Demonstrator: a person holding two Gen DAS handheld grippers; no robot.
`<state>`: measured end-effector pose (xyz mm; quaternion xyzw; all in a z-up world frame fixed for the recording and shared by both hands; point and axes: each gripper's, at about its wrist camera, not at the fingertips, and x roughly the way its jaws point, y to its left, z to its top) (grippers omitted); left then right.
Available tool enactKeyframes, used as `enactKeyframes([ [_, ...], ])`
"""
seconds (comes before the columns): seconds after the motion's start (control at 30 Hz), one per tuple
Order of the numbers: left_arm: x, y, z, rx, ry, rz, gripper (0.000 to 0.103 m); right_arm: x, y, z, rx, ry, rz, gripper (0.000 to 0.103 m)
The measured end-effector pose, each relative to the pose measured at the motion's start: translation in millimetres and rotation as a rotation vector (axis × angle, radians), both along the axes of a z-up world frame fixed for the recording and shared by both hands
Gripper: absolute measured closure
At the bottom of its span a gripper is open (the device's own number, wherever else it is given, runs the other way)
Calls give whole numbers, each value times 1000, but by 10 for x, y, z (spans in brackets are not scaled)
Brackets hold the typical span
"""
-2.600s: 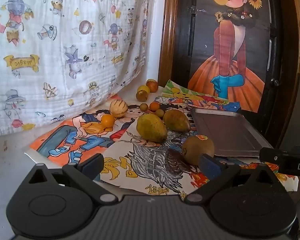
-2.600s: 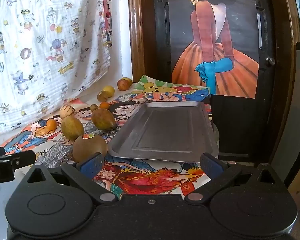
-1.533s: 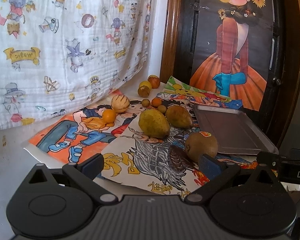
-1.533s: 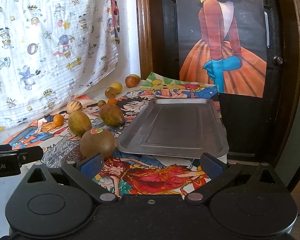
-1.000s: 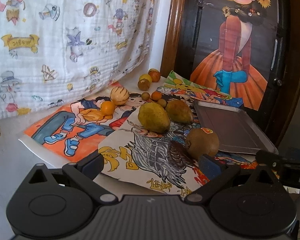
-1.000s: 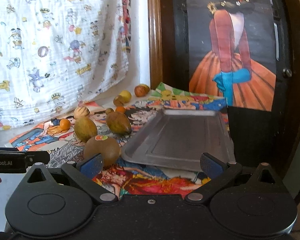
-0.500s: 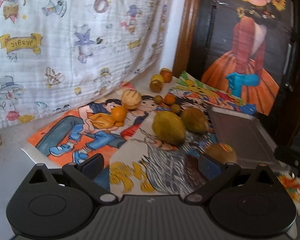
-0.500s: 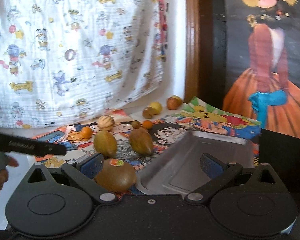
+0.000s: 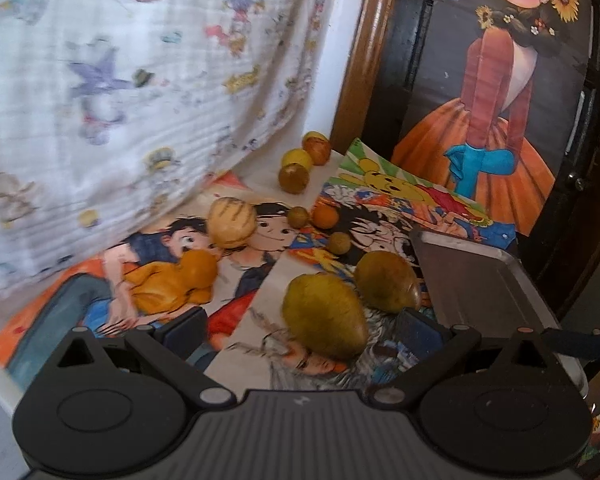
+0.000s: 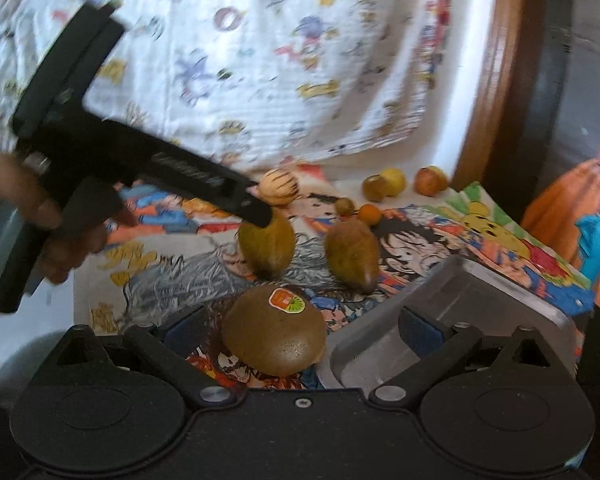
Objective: Organize fruits
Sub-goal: 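Grasp the yellow pear with the left tool while the right tool grasps the stickered kiwi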
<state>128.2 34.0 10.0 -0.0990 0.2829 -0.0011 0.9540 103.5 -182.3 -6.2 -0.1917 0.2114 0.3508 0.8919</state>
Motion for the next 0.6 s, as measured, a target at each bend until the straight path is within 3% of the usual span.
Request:
enactKeyframes([
  [0.3,326,-63,-169,-37,36,-17,1,204,22,-123,-37,47,111,12],
  [0.6,478,-15,-292,-98,71,-22,9,238,89,-198,-55,70,197,31],
])
